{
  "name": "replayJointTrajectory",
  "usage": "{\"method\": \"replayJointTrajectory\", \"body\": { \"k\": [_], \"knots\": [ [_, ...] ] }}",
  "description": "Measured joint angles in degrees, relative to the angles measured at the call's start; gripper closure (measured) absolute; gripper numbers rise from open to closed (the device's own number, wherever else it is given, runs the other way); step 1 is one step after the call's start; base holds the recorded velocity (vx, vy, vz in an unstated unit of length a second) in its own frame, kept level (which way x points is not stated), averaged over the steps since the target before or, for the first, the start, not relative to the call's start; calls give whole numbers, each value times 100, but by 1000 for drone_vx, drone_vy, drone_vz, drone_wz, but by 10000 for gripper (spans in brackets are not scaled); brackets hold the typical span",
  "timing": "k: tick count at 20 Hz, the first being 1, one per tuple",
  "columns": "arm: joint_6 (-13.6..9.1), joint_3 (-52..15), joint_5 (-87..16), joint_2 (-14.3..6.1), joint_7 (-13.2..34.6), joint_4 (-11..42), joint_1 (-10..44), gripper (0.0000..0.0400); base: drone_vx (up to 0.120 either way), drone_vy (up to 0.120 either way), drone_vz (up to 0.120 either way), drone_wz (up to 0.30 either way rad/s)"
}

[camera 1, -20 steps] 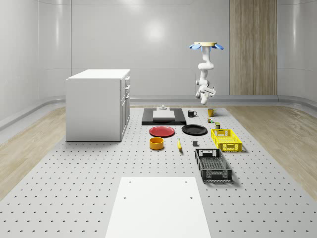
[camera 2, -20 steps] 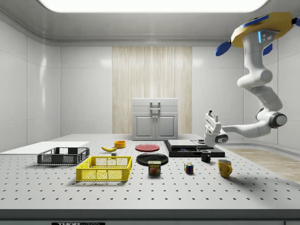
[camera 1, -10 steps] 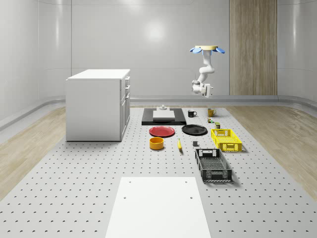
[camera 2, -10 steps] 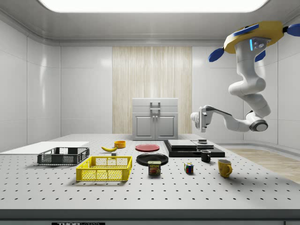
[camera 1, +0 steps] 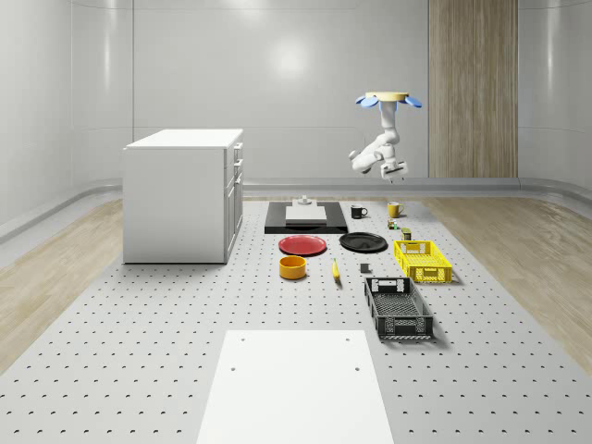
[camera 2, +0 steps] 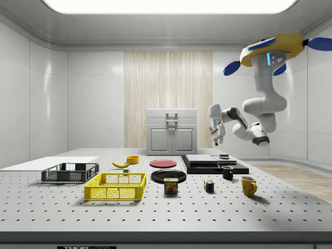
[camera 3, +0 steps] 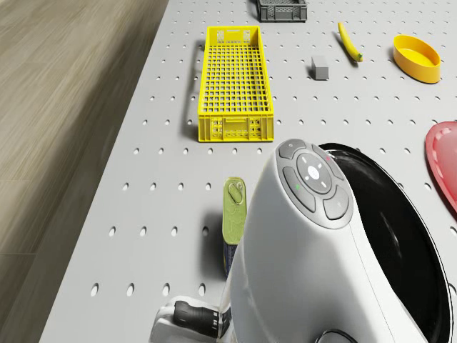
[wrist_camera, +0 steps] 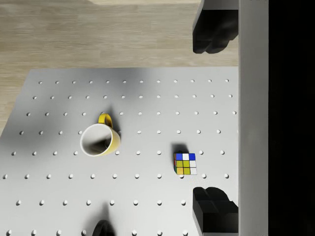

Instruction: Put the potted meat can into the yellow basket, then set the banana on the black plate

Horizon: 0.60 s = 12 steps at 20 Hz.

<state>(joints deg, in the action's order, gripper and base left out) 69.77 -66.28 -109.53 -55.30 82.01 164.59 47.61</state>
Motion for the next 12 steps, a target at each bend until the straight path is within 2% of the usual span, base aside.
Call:
{"method": "replayJointTrajectory", "body": {
  "k": [5, 12],
  "knots": [
    [-258, -324, -344, -265, 440, 110, 670, 0, 120, 0, -120, 0],
    [-280, -536, -405, -544, 722, 134, 1075, 0, 120, 0, -120, 0]
  ]
}}
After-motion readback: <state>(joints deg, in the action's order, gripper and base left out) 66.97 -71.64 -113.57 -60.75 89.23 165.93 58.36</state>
